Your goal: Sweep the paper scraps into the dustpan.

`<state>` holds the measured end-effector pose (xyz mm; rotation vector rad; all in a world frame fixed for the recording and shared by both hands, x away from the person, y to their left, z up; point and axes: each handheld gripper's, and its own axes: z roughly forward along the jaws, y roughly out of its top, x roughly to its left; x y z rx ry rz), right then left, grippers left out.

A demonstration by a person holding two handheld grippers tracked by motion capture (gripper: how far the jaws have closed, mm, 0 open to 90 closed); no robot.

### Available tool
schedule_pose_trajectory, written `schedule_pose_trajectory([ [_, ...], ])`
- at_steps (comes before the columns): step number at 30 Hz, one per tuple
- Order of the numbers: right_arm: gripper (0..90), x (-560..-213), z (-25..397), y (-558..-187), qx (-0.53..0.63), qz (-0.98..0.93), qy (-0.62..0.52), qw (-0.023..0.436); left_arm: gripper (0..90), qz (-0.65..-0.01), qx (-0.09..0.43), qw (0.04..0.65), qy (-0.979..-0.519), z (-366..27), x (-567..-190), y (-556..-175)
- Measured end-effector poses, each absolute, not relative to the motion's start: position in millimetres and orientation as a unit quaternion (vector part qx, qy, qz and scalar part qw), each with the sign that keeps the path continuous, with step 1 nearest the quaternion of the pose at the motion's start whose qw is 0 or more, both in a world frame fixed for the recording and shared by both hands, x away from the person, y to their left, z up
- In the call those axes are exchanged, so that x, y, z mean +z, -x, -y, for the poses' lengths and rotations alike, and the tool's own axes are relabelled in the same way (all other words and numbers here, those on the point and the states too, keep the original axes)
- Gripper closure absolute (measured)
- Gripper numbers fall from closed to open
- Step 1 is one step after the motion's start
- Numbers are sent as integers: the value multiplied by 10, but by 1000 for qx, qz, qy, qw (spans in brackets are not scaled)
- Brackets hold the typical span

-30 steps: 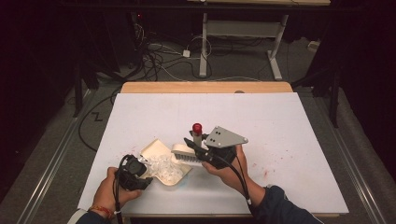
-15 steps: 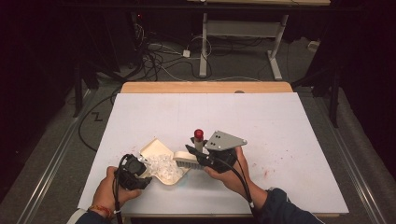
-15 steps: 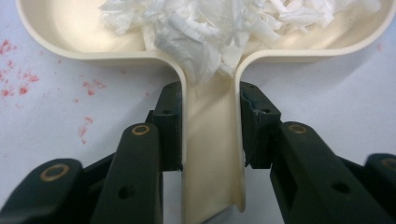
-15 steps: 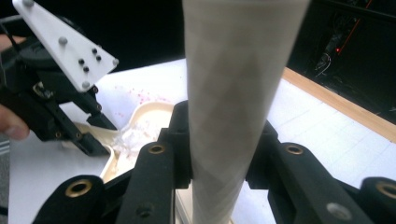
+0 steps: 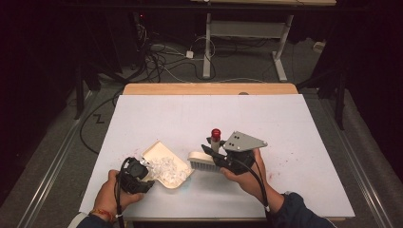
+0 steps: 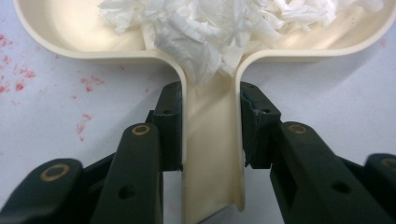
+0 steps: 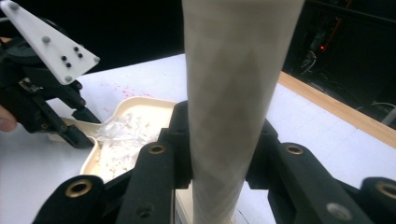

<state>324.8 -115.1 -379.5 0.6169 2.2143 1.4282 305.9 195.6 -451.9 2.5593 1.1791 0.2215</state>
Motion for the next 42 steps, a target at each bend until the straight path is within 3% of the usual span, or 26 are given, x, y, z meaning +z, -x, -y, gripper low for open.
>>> schedule_pose_trajectory([
  [16, 702, -3616, 968, -3130, 557, -786, -194, 185, 634, -413, 79, 157, -893, -1955, -4535, -3055],
  [33, 702, -3541, 1171, -3177, 547, -784, -206, 210, 634, -419, 75, 162, -890, -1979, -4537, -3053],
  [42, 702, -3511, 1477, -3252, 537, -780, -228, 224, 634, -436, 74, 177, -879, -2067, -4530, -3056],
])
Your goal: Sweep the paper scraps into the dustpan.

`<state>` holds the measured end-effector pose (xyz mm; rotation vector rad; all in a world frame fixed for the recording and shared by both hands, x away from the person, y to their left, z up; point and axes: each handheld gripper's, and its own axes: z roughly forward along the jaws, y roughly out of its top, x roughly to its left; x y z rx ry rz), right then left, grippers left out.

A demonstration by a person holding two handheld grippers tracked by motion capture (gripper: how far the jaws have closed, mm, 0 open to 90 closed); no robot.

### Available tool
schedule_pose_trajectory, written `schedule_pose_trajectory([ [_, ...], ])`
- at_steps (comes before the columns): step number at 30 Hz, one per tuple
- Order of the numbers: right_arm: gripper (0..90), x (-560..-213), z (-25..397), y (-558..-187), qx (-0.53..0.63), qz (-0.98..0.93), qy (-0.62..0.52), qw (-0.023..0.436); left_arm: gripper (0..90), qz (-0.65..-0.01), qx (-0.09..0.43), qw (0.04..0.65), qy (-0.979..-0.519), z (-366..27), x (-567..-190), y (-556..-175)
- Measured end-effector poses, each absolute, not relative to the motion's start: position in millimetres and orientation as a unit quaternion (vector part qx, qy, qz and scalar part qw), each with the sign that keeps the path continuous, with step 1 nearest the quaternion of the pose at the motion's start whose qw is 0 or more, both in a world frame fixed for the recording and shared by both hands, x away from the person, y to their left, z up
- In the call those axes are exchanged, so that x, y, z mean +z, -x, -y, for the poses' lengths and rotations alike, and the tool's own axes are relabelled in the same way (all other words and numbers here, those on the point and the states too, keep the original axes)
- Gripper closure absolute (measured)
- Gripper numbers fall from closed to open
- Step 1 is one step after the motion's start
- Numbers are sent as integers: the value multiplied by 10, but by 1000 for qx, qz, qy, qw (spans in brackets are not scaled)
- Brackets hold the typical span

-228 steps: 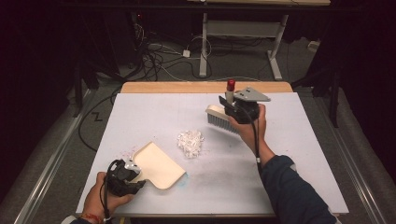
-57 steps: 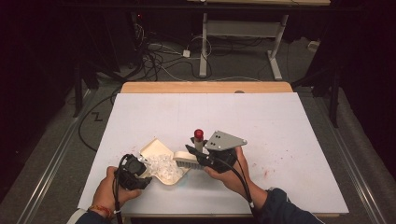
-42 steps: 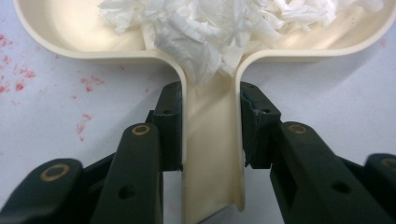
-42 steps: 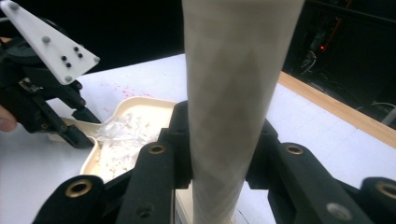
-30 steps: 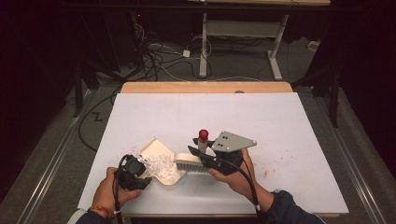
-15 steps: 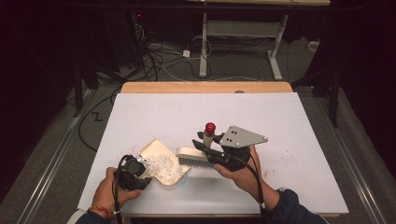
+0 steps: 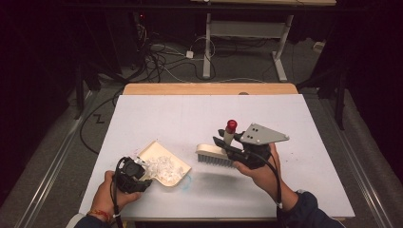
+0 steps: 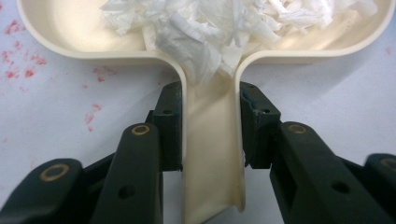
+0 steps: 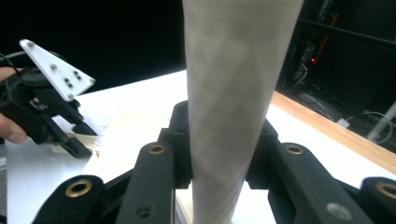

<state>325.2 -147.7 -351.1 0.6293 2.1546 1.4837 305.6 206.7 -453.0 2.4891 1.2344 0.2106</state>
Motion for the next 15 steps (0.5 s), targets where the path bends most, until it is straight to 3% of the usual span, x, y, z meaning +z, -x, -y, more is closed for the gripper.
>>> schedule_pose_trajectory([
  [15, 702, -3462, 2375, -3235, 502, -777, -276, 261, 634, -451, 93, 189, -867, -2159, -4515, -3089],
])
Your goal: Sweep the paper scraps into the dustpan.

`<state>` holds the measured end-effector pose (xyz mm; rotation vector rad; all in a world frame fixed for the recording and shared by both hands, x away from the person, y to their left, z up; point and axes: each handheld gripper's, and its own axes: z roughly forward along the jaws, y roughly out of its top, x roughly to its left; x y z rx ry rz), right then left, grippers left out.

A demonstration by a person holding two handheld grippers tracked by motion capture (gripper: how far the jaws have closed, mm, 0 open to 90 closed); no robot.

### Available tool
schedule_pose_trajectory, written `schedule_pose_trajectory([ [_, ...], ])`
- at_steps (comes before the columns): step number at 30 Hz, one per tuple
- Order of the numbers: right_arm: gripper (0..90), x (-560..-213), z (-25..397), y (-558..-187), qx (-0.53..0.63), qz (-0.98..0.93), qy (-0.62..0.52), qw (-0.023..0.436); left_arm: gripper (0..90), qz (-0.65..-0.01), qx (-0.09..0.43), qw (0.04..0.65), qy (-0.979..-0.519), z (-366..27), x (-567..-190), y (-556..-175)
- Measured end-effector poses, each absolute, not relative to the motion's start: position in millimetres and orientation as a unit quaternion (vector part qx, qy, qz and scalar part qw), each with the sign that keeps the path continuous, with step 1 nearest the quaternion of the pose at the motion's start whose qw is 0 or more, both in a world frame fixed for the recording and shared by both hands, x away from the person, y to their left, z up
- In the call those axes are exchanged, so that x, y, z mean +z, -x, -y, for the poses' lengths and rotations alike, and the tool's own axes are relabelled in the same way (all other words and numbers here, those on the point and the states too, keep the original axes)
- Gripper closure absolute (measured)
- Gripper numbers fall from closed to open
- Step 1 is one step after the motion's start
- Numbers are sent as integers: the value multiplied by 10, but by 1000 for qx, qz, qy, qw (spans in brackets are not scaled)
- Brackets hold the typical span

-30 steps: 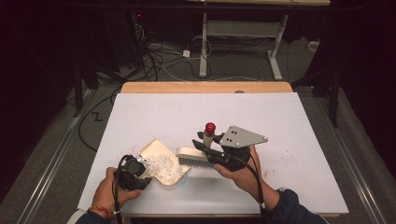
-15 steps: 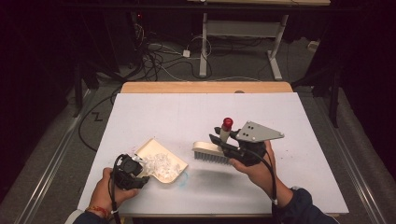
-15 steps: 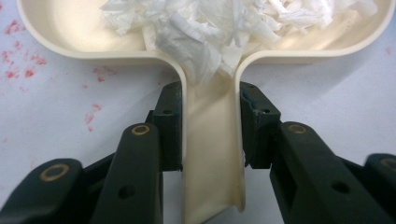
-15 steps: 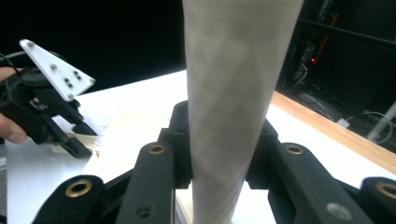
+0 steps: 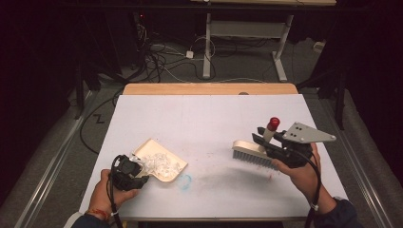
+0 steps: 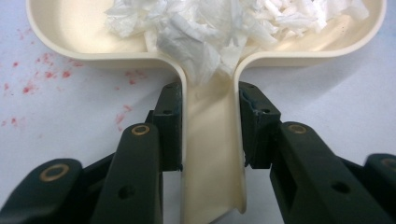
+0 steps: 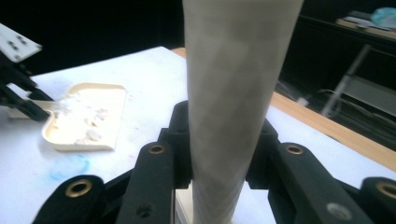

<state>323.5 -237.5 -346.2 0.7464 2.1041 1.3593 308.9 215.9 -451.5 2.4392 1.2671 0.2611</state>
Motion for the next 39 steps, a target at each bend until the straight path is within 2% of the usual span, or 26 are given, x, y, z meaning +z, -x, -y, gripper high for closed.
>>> schedule_pose_trajectory([
  [12, 702, -3398, 2860, -3121, 478, -786, -293, 262, 634, -477, 99, 201, -850, -2248, -4521, -3122],
  [22, 701, -3436, 3122, -3161, 466, -801, -304, 220, 634, -502, 104, 206, -833, -2312, -4518, -3132],
  [30, 700, -3572, 3065, -3284, 445, -823, -296, 192, 634, -527, 117, 214, -814, -2378, -4528, -3149],
  [39, 700, -3645, 2928, -3400, 438, -832, -290, 181, 634, -536, 119, 215, -807, -2355, -4540, -3179],
])
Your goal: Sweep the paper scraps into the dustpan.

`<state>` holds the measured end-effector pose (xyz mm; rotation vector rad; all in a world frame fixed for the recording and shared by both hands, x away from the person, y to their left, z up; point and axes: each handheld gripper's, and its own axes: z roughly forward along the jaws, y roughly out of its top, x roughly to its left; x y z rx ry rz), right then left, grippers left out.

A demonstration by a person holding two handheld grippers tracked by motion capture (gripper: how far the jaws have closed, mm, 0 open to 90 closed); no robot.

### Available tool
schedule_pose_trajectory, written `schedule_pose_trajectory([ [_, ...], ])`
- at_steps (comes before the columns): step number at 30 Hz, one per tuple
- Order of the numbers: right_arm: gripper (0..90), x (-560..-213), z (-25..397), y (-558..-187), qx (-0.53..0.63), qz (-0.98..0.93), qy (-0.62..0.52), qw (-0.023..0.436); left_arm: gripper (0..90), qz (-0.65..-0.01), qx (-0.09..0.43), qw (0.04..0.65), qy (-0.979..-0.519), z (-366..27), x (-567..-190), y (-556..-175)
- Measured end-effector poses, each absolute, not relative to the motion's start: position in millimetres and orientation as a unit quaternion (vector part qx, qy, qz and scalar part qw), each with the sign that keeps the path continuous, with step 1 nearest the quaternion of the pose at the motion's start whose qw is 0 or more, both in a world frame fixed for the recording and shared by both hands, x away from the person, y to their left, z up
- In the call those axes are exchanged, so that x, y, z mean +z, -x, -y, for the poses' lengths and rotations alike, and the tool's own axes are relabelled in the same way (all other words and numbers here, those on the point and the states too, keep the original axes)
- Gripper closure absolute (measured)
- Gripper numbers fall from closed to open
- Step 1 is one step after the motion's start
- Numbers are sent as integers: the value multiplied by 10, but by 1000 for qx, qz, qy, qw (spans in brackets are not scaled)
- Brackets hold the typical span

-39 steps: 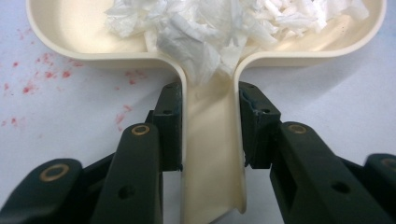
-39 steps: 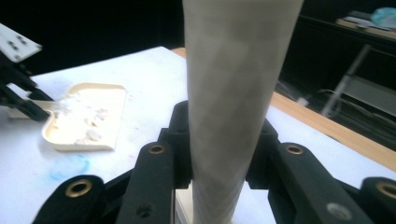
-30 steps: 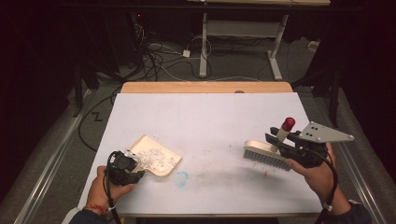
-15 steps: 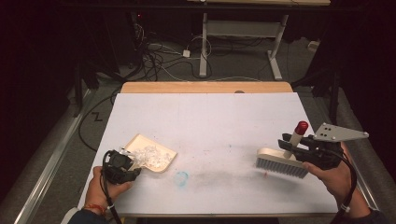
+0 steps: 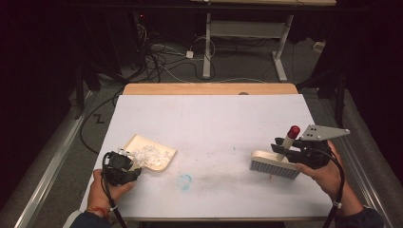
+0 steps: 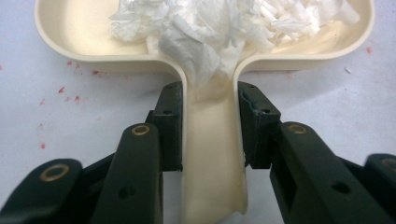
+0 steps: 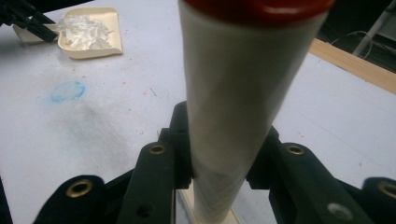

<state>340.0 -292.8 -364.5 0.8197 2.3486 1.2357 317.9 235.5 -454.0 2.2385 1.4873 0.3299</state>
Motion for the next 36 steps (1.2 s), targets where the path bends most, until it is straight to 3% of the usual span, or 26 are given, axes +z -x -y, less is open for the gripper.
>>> schedule_pose_trajectory([
  [22, 698, -3668, 2859, -3671, 443, -824, -301, 182, 633, -564, 118, 239, -782, -2191, -4568, -3085],
  [31, 696, -3661, 2851, -3696, 438, -823, -310, 185, 616, -606, 116, 284, -734, -2162, -4559, -3033],
  [36, 690, -3655, 2817, -3753, 434, -820, -320, 191, 602, -609, 112, 288, -730, -2094, -4588, -3024],
])
